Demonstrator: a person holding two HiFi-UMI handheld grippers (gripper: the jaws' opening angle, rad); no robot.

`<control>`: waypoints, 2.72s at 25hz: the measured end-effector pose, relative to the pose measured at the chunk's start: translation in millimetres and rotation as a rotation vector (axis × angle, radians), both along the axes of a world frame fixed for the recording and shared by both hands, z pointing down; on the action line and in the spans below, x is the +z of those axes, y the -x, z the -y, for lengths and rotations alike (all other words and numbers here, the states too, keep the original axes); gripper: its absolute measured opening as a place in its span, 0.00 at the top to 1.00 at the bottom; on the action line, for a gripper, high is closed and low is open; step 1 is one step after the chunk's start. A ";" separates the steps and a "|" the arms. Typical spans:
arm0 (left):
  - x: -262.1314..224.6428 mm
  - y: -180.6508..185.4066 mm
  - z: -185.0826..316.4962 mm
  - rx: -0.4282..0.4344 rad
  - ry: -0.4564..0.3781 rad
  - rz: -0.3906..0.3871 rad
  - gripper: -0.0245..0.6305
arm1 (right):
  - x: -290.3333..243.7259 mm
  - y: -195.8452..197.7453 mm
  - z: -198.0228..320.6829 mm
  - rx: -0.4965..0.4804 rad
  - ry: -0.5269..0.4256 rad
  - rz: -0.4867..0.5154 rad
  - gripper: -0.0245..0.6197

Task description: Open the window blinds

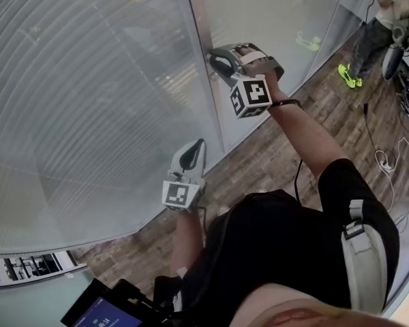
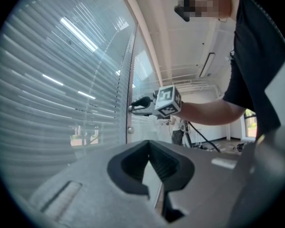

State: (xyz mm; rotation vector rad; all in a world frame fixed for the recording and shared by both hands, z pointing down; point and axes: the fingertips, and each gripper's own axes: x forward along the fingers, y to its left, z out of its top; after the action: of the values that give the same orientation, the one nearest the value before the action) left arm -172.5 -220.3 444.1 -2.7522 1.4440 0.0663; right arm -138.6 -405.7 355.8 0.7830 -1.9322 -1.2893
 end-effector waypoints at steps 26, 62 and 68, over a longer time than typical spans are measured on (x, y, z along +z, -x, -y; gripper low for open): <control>-0.3 -14.1 -0.2 0.073 0.027 0.012 0.96 | -5.2 -13.6 -7.8 0.041 0.088 0.144 0.76; -1.9 -22.8 -1.8 0.104 0.033 0.010 0.96 | -14.7 -34.4 0.2 0.038 0.857 1.135 0.76; -2.0 -22.7 -1.6 0.101 0.042 0.005 0.96 | -15.5 -35.6 1.9 0.036 0.901 1.216 0.76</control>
State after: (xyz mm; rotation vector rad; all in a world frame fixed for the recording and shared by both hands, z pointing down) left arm -149.8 -218.7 442.2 -2.8553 1.3200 0.0314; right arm -103.0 -407.6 340.3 1.1724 -2.9614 0.3674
